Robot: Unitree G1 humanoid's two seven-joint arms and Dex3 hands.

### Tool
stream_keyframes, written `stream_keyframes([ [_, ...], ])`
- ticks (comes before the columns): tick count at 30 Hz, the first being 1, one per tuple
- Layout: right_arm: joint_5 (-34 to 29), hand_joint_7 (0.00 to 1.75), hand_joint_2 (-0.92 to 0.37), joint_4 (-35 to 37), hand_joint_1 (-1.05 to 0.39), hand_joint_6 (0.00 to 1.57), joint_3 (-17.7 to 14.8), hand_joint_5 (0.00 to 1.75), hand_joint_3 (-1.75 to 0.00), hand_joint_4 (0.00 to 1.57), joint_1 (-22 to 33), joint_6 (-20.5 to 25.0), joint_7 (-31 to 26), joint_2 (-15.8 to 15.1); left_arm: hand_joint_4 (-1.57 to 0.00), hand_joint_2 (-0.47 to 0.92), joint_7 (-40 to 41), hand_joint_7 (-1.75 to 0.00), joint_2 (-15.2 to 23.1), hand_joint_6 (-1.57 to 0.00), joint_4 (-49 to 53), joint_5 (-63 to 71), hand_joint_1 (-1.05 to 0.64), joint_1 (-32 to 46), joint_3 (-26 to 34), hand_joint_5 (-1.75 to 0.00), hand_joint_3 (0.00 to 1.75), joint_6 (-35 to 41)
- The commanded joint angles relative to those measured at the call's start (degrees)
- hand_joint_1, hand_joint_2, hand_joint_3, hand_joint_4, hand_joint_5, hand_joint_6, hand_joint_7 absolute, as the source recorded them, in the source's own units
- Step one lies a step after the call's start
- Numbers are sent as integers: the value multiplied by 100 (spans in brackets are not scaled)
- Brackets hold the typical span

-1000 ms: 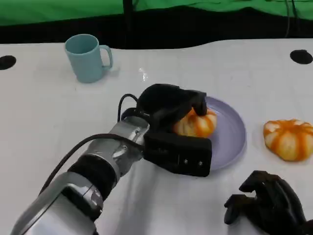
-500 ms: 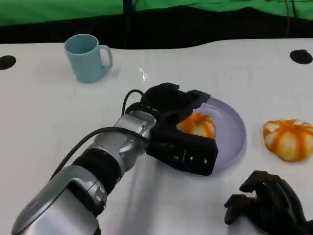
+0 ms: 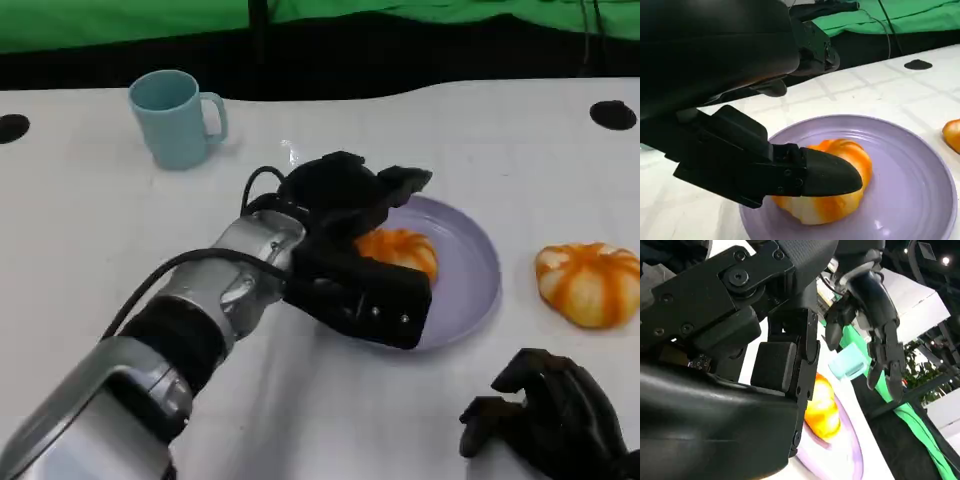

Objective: Grasp the bread from the table and place it into the plate.

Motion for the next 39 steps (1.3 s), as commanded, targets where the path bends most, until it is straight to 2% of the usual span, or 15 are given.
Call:
stream_keyframes([
  [1,62,29,-75,-29,-102,157,-59,67,0,157,-16,-2,-9,-65,-28,92,-226,-8,411,-24,-652,-255,-86,387,247,-53,38,-213],
  [9,69,28,-75,0,-102,157,-67,67,0,157,-33,-22,34,-84,-46,92,-82,-10,968,-35,-1756,-333,-73,1156,554,-61,38,-600],
  [10,63,28,-76,-3,-102,157,-64,67,0,157,-30,-26,36,-87,-47,92,-79,-8,1011,-37,-1862,-310,-71,1222,579,-77,39,-608],
  [11,66,28,-76,-24,-102,157,-61,66,0,157,-20,-8,29,-89,-47,92,-72,-6,1080,-39,-2014,-282,-70,1311,606,-86,40,-623],
  [14,68,29,-75,-60,-102,157,-57,66,0,157,-3,23,10,-96,-48,92,-29,-6,1265,-45,-2404,-197,-67,1540,678,-99,41,-649],
  [17,73,30,-75,-81,-102,157,-53,67,0,157,2,63,-12,-101,-47,92,-129,-5,1404,-48,-2747,-203,-65,1732,767,-94,42,-635],
  [18,81,30,-74,-88,-102,157,-54,67,0,157,0,93,-20,-102,-50,92,-143,-5,1457,-51,-2872,-196,-65,1805,795,-83,42,-632],
  [20,101,31,-74,-77,-102,157,-60,67,0,157,-13,135,9,-113,-54,92,-116,-6,1560,-55,-3107,-185,-64,1968,855,-77,41,-656],
  [31,86,30,-74,-101,-102,157,-56,68,0,157,-7,148,-2,-110,-74,92,327,-9,1955,-79,-3820,-103,-60,2834,1254,-73,36,-1036],
  [35,90,30,-73,-87,-103,157,-65,67,0,157,-21,169,-25,-99,-82,92,795,-8,1942,-84,-3688,-400,-51,3218,1508,-73,29,-1638],
  [37,89,30,-73,-95,-102,157,-62,67,0,157,-13,153,-16,-89,-83,92,1083,-7,1930,-88,-3590,-360,-48,3342,1588,-83,28,-1861],
  [39,92,29,-73,-91,-101,157,-59,67,-1,157,-12,142,4,-87,-79,92,1331,-6,1906,-94,-3480,-368,-44,3465,1666,-104,27,-2076],
])
